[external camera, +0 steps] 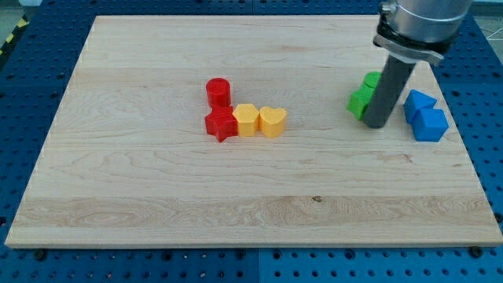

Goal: Separate green circle from green star

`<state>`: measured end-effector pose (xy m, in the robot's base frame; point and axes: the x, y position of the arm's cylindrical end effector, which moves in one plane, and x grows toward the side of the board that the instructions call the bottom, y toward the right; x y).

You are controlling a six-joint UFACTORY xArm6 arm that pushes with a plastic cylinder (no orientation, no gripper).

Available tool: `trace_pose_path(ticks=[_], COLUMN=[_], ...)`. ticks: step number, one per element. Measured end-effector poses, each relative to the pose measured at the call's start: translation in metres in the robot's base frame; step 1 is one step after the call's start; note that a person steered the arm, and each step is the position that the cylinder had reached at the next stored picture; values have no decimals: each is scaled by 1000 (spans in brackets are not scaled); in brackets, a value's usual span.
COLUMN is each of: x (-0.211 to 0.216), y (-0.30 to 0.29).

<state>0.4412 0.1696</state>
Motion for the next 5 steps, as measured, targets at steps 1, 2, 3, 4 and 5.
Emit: trace_pose_path(ticks=[1, 2, 3, 4, 5], x=[-12, -9, -6, -13, -28], y=[-14, 6, 45, 58, 53])
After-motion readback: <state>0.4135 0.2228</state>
